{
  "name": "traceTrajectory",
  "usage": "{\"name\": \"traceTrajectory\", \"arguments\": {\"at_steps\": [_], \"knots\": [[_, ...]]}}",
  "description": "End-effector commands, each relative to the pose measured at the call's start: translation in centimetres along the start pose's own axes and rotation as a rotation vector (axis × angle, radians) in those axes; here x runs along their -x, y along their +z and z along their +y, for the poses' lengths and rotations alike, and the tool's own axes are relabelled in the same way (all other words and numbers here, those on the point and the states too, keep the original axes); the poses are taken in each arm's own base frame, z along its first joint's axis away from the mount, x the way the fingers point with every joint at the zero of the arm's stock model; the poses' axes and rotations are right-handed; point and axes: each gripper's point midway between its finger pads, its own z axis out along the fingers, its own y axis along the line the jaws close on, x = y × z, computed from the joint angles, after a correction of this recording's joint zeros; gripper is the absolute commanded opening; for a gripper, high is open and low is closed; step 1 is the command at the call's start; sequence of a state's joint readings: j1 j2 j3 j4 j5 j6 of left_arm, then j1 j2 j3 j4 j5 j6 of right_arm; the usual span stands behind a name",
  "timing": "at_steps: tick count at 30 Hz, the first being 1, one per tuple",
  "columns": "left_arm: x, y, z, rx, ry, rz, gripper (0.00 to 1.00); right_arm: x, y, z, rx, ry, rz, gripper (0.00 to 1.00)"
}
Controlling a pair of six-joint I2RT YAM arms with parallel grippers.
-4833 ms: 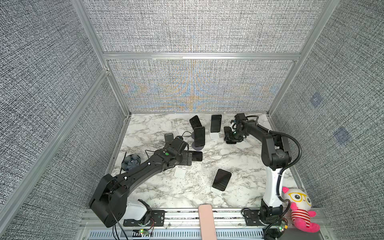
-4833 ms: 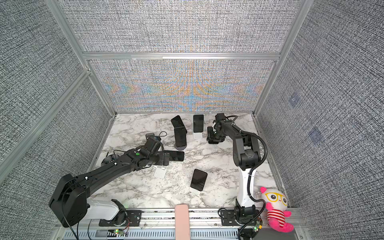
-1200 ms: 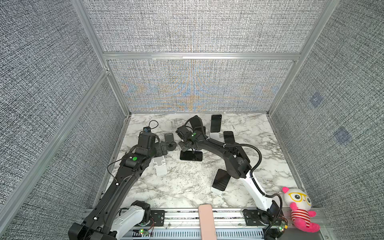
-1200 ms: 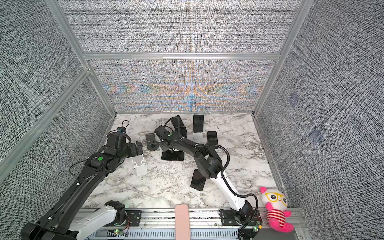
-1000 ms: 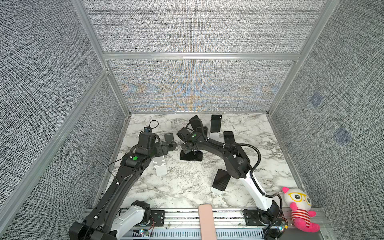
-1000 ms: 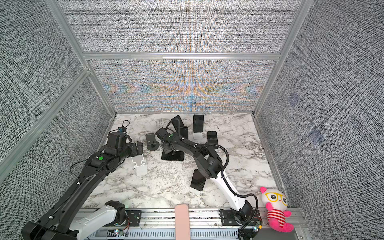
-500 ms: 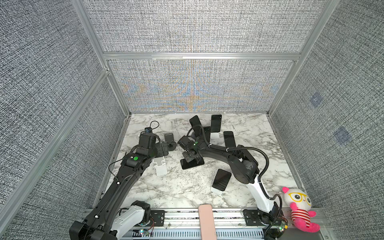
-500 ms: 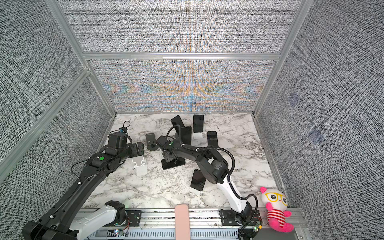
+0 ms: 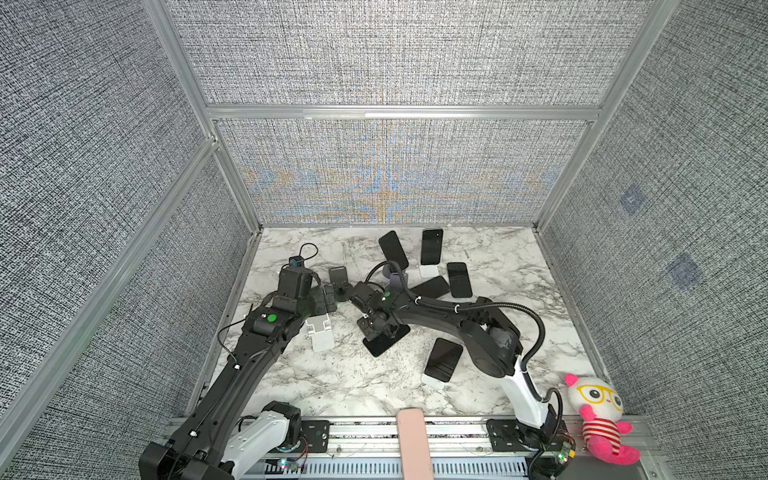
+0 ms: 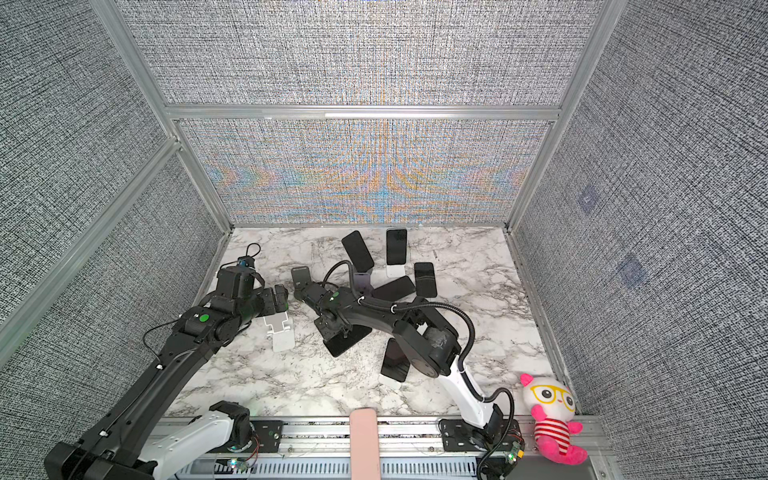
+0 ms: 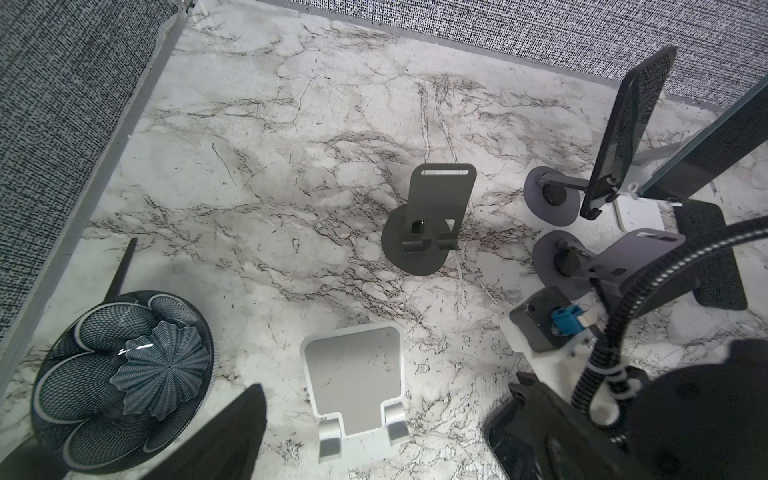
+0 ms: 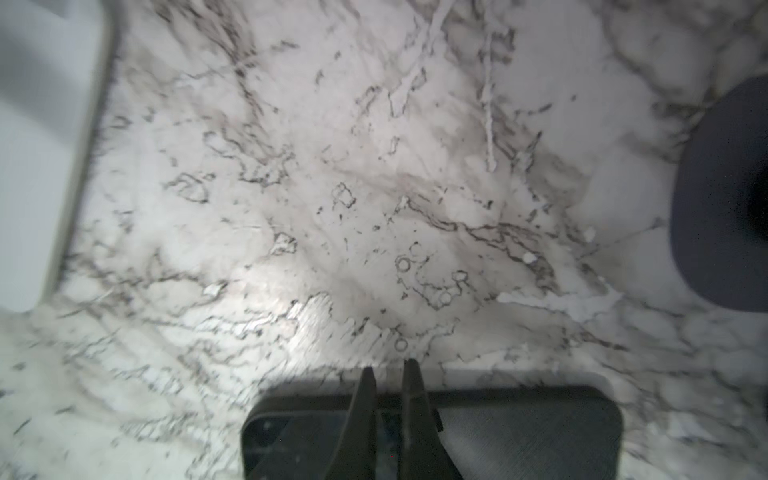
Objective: Remove the phone from the phone stand
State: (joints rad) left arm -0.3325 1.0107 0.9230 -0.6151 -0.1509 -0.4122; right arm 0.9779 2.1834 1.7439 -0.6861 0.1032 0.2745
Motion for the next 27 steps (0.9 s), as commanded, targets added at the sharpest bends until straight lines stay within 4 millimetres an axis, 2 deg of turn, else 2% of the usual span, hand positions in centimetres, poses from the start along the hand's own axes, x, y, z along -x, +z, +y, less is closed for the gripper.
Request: {"name": "traceTrajectory", "arguments": {"at_steps": [1,4,6,8,12,15,18,21,24,27], "knots": [[0.5,-0.4,-0.2,-0.009,0.006,-0.017,0.98,0.3,-3.4,-0.8,0.048,-0.074,0.020,0.00],[0.3,-0.3,-1.2,-0.066,0.085,-0.001,0.98,-0.7,-5.5,-2.7,0.067,-0.063,0.077,0.13],[-0.3,-0.3,-3.2,-0.171,0.166,0.037,0.98,-1.7,-6.5,-3.8,0.041,-0.033,0.117,0.19],[-1.1,-0.4,-5.1,-0.244,0.248,0.102,0.97,-2.1,-8.3,-4.3,0.036,0.010,0.098,0.21],[-2.6,-1.2,-9.0,-0.275,0.513,0.183,0.98,-0.7,-12.8,-5.5,0.097,0.110,-0.022,0.30],[-3.6,-1.1,-11.5,-0.310,0.595,0.247,0.98,-0.4,-16.1,-8.1,0.090,0.178,-0.078,0.38],[-5.6,0.1,-13.6,-0.341,0.626,0.307,0.98,-1.3,-18.8,-11.9,0.045,0.263,-0.117,0.44],[-8.1,2.3,-15.3,-0.365,0.603,0.359,0.98,-3.0,-20.9,-16.2,0.001,0.369,-0.159,0.51],[-10.3,4.6,-16.4,-0.363,0.592,0.408,0.98,-4.6,-21.8,-19.0,-0.036,0.440,-0.194,0.57],[-12.4,6.6,-16.5,-0.323,0.614,0.489,0.98,-6.0,-22.2,-20.6,-0.052,0.488,-0.207,0.63]]}}
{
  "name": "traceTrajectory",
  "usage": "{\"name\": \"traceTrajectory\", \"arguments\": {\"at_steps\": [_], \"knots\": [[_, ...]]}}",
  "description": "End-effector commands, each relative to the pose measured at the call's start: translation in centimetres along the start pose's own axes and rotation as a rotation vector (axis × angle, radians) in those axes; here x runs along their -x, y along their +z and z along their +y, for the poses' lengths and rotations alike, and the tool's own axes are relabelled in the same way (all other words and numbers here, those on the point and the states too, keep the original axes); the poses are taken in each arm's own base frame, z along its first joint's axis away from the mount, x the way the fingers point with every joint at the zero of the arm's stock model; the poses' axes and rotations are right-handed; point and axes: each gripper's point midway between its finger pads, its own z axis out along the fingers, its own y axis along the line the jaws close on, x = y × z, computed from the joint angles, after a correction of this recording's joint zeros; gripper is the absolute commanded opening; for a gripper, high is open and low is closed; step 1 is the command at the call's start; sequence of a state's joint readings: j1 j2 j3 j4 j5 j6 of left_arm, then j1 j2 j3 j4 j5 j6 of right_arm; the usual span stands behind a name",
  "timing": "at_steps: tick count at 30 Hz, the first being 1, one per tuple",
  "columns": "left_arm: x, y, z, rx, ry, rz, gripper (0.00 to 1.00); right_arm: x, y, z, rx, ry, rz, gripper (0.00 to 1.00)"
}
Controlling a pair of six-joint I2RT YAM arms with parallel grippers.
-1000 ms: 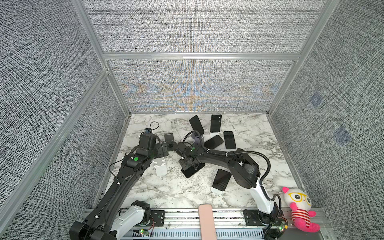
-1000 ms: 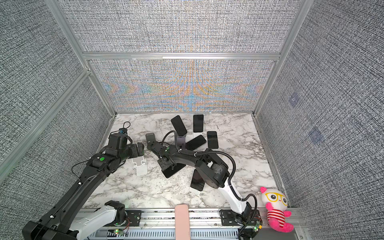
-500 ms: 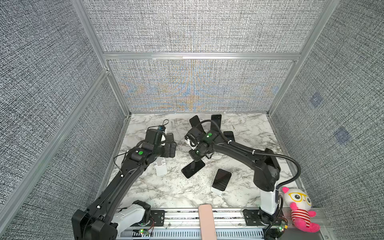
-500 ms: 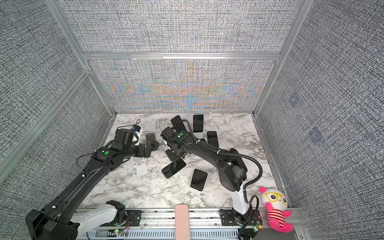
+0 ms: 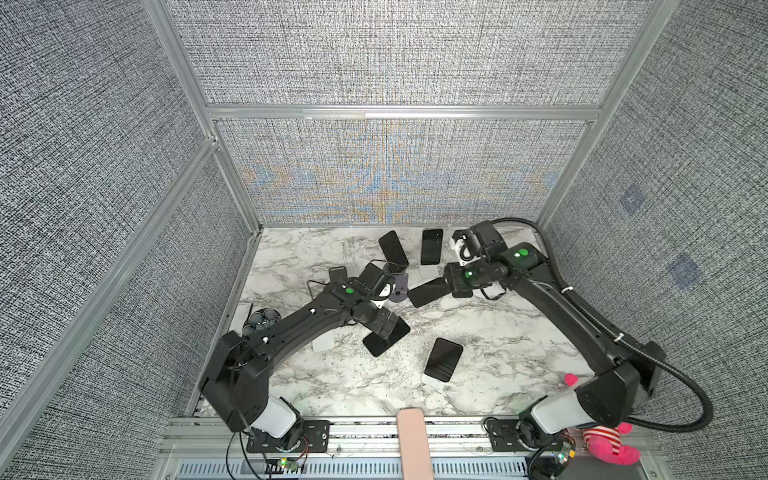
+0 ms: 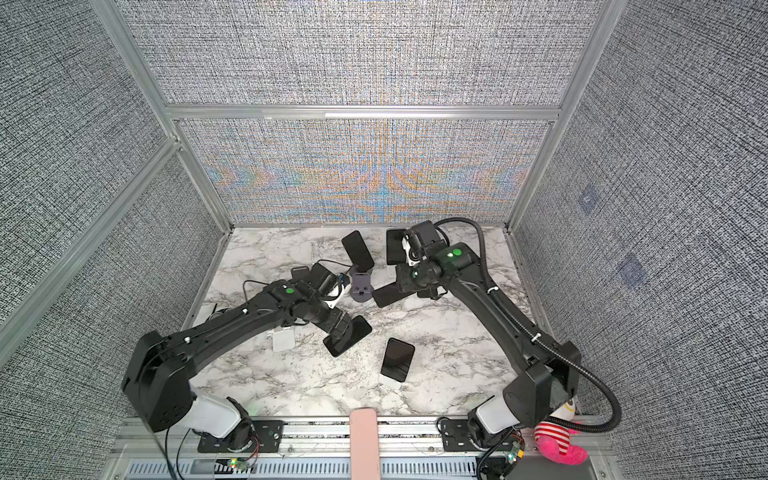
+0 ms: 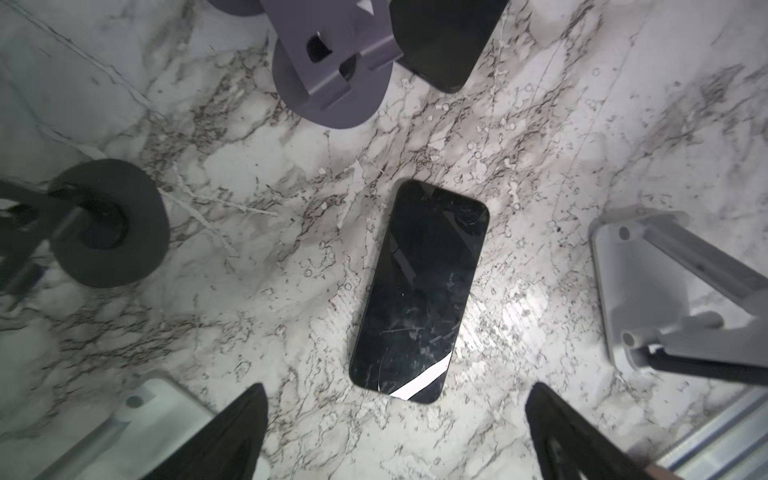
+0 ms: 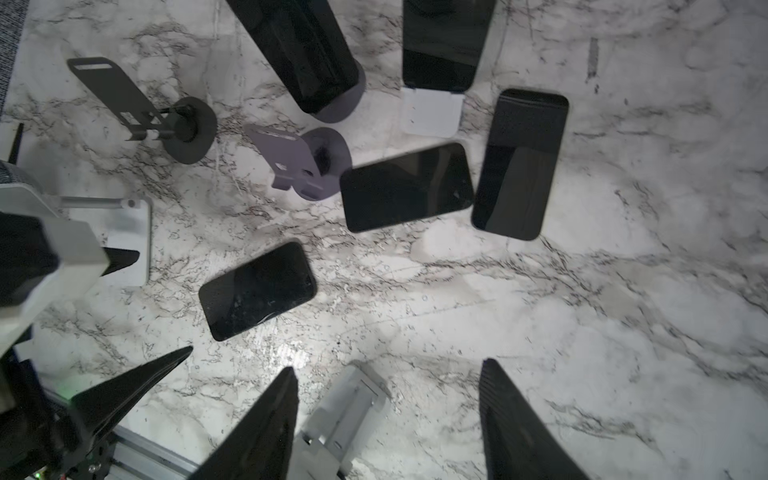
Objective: Remove the phone from the phone stand
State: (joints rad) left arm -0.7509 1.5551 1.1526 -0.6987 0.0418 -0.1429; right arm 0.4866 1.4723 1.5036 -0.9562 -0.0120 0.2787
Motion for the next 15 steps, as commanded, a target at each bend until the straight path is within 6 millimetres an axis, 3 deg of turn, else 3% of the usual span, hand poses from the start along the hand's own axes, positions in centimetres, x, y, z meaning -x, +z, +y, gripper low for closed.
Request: {"name": "traceTrajectory", "arguments": {"at_steps": [1,5,15], "knots": [[0.2,2.5,-0.4,0.001,-0.022,0.048,0.98,-0.5,-0.5,-1.6,-0.002,0.049,-0.012,0.64],[-0.7,5.6,-0.4,0.022,-0.004,0.119,0.98,-1.2,-0.4,-2.7,0.000,0.076,-0.016,0.67],[-3.3,8.8,-0.8,0.028,0.048,0.228,0.98,-2.2,0.4,-4.7,-0.011,0.114,-0.007,0.68]]}}
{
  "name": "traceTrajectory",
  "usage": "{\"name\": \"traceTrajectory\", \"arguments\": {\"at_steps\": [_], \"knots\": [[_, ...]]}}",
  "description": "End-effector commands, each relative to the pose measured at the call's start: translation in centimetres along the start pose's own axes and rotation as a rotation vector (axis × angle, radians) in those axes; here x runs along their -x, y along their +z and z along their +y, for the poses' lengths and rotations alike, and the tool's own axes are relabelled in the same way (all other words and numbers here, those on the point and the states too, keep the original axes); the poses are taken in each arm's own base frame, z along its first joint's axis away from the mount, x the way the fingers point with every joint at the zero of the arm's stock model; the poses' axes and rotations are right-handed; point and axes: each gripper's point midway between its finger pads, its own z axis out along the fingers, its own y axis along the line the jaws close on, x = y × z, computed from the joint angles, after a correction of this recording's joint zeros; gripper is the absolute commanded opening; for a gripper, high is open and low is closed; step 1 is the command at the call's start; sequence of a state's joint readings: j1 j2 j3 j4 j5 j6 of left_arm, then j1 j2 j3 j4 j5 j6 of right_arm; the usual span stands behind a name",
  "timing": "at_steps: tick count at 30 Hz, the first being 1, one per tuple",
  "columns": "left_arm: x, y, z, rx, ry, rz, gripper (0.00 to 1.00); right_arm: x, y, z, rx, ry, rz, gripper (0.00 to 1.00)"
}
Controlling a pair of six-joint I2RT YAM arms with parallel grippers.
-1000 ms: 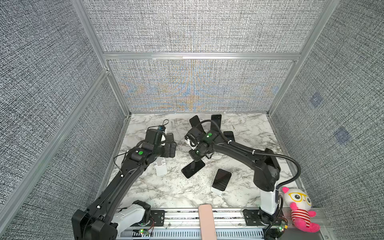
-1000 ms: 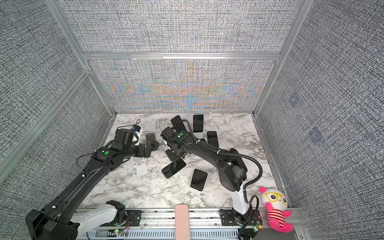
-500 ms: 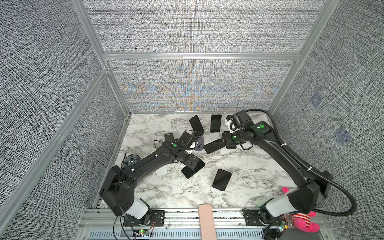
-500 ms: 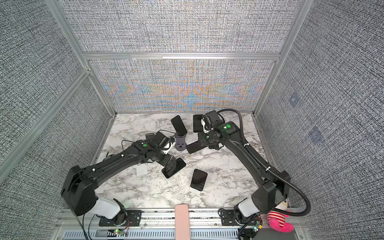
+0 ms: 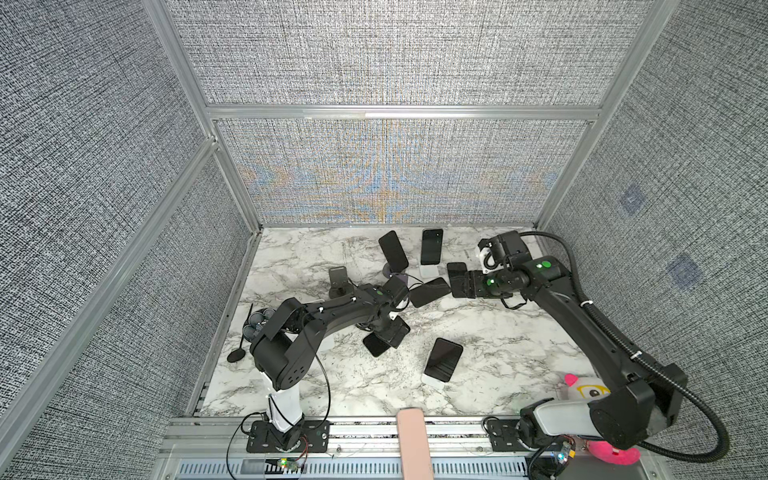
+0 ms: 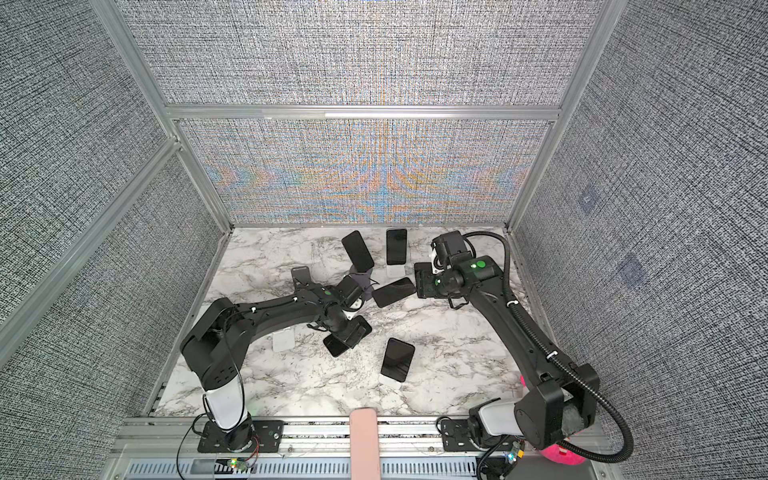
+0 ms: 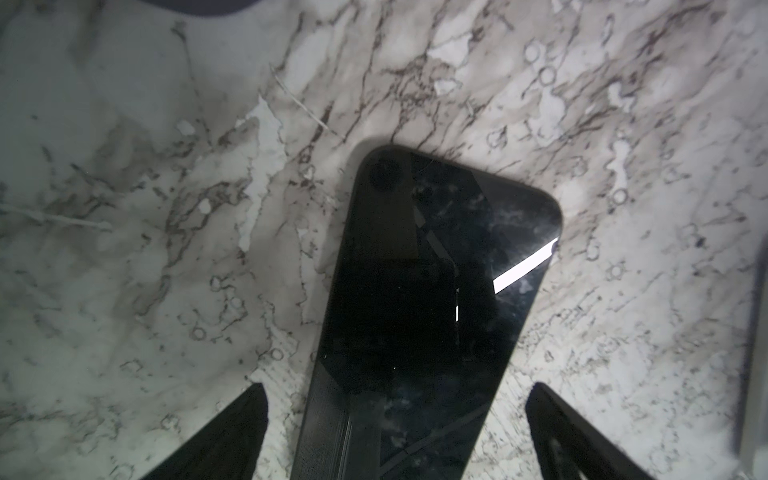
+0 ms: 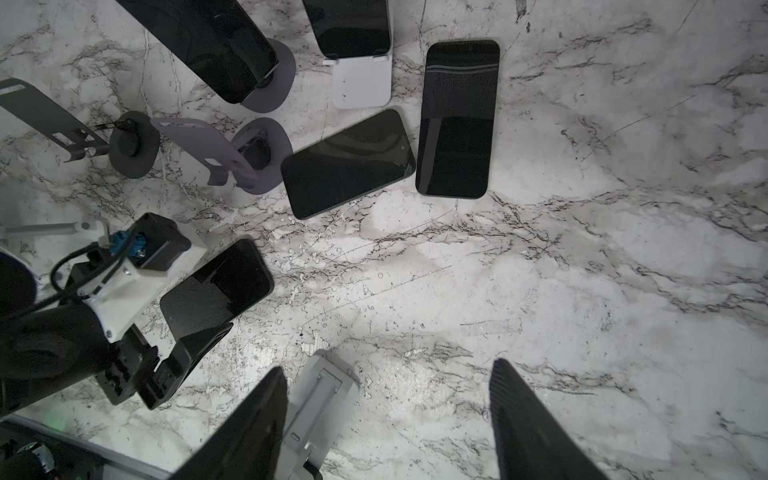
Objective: Remove the phone from the phone stand
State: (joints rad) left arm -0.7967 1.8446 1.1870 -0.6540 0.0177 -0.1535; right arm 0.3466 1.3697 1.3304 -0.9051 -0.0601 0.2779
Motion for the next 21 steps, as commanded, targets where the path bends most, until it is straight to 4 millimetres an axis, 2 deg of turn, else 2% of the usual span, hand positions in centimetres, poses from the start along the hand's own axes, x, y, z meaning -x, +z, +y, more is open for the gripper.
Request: {"name": "traceTrajectory", "arguments": {"at_steps": [1,8,14,18,21], "knots": [[-0.8,1.0,-0.1,0.002,0.028,0.034,0.98,0.2,0.1,0.1,0.018,-0.001,-0.010,0.68],[-1.1,2.5,0.4,0.030,0.040,0.079,0.96,0.0,0.6,0.2,0.027,-0.003,0.010,0.68],[-1.6,2.7,0.2,0.019,0.050,0.104,0.71,-0.1,0.5,-0.2,0.015,-0.008,0.014,0.68],[-1.7,2.5,0.1,0.015,0.052,0.104,0.64,-0.3,0.9,0.0,0.031,-0.019,0.030,0.68],[-0.9,1.5,0.0,0.010,0.054,0.073,0.61,-0.5,1.4,0.9,0.082,-0.031,0.060,0.67]]}}
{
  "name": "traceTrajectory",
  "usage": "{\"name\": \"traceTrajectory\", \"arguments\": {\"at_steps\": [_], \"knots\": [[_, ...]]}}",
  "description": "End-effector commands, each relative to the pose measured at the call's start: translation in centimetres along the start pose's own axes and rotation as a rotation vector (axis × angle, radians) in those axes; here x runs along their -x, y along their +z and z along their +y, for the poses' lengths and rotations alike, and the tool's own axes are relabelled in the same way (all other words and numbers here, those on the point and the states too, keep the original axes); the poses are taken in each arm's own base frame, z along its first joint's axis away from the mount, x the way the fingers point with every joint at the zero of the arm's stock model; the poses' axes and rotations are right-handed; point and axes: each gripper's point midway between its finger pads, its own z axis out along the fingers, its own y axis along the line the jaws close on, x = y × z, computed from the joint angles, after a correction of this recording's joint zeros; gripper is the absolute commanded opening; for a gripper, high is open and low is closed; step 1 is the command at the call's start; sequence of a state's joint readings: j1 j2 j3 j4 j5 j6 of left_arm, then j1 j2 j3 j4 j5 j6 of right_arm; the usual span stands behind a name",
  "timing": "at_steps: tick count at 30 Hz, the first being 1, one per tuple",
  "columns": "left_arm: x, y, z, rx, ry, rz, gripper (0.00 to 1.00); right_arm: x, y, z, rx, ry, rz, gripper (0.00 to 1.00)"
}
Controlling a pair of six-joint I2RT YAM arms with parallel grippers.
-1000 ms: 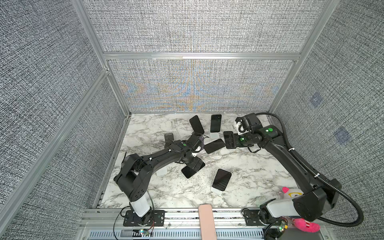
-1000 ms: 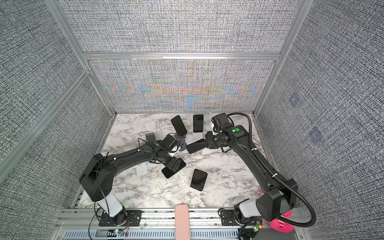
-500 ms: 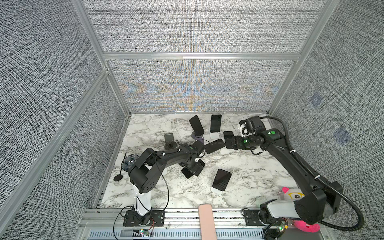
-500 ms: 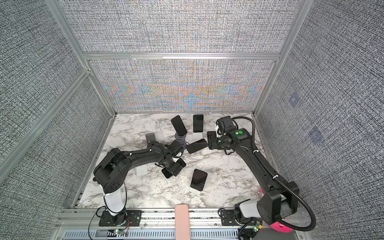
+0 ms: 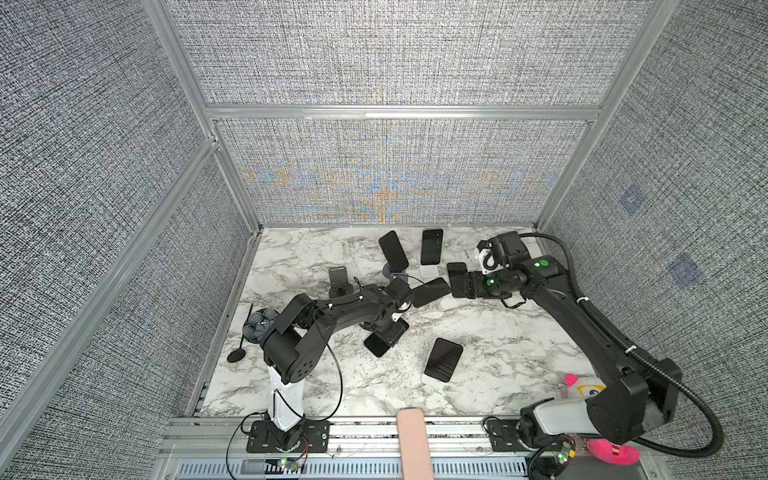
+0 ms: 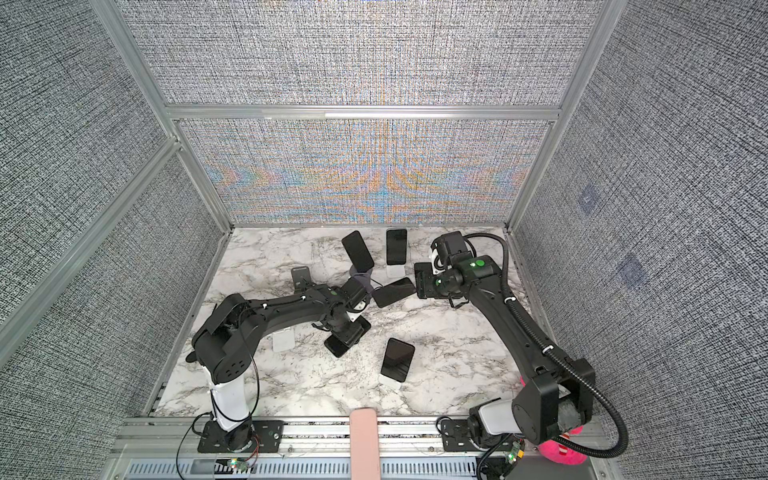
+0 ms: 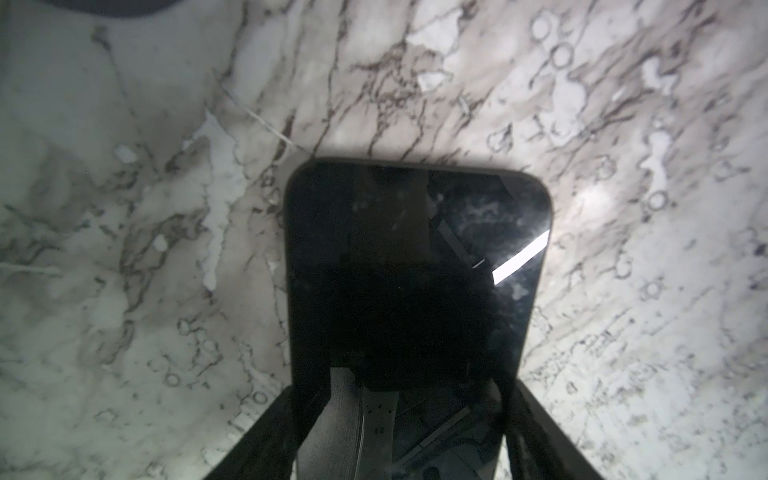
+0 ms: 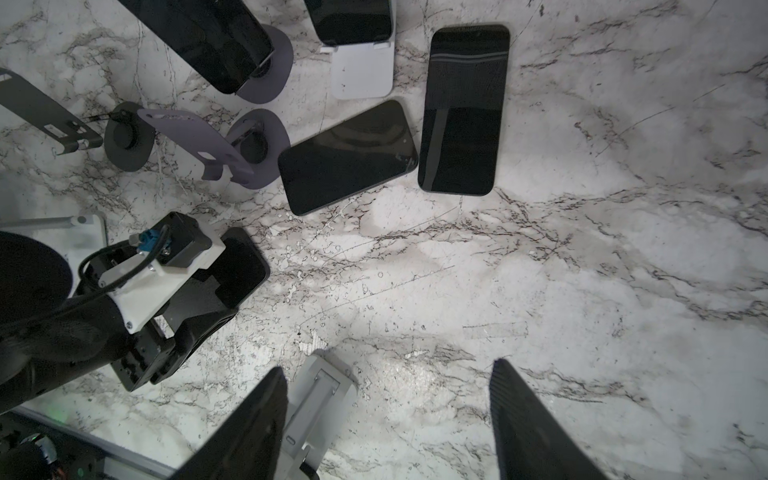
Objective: Remove the phone from the phone stand
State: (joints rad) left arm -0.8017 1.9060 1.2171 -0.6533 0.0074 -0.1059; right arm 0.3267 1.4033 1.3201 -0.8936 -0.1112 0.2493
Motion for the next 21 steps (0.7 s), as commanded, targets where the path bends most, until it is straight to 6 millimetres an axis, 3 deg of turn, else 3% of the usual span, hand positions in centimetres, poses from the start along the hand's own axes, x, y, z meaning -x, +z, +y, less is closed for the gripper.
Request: {"name": "traceTrajectory", "arguments": {"at_steps": [1,10,17,21], "knots": [[-0.7,-0.3,-0.1,-0.006,0.002,0.024,0.61,-0.2,0.4,1.3,0.073,-0.030,0.033,0.68],[2.7,-5.6,-1.0,-0.055,0.009,-0.165,0.60,-1.0,2.9,4.9,0.303,-0.070,0.135,0.68],[4.7,-8.5,-2.4,-0.137,0.045,-0.326,0.60,0.2,4.2,8.1,0.556,-0.061,0.177,0.68],[5.4,-9.2,-3.0,-0.173,0.053,-0.381,0.59,1.2,4.4,9.6,0.723,-0.023,0.211,0.64]]}}
